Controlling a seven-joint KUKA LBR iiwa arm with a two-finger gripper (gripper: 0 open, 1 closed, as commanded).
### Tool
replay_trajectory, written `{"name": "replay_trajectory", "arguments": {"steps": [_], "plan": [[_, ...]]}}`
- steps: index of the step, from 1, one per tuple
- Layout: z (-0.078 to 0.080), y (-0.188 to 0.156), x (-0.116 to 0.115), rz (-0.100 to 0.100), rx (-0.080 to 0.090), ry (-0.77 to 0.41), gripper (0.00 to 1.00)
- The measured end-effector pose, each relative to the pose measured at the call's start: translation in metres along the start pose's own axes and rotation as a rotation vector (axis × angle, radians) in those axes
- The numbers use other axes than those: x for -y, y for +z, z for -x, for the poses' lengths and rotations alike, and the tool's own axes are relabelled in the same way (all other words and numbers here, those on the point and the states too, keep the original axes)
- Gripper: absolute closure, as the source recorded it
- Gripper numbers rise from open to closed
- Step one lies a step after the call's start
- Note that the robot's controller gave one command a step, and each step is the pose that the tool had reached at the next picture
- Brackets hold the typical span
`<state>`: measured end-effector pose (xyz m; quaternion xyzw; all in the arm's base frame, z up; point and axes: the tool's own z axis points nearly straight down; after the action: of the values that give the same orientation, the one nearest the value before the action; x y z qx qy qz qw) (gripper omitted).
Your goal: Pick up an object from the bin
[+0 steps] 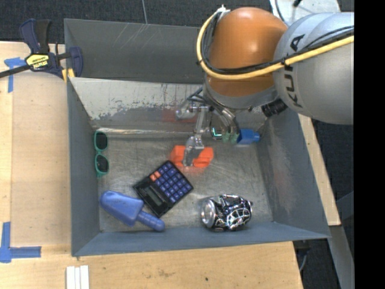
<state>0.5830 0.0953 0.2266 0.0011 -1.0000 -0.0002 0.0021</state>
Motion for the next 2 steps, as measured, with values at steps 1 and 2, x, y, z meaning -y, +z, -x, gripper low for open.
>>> {"name": "replay_trajectory", "arguments": {"steps": [1,2], "plan": [[0.002,-0.004,0.000,0.001,0.008,0.002,0.00],[0.007,0.035,0.001,0.002,0.016,0.001,0.00]]}}
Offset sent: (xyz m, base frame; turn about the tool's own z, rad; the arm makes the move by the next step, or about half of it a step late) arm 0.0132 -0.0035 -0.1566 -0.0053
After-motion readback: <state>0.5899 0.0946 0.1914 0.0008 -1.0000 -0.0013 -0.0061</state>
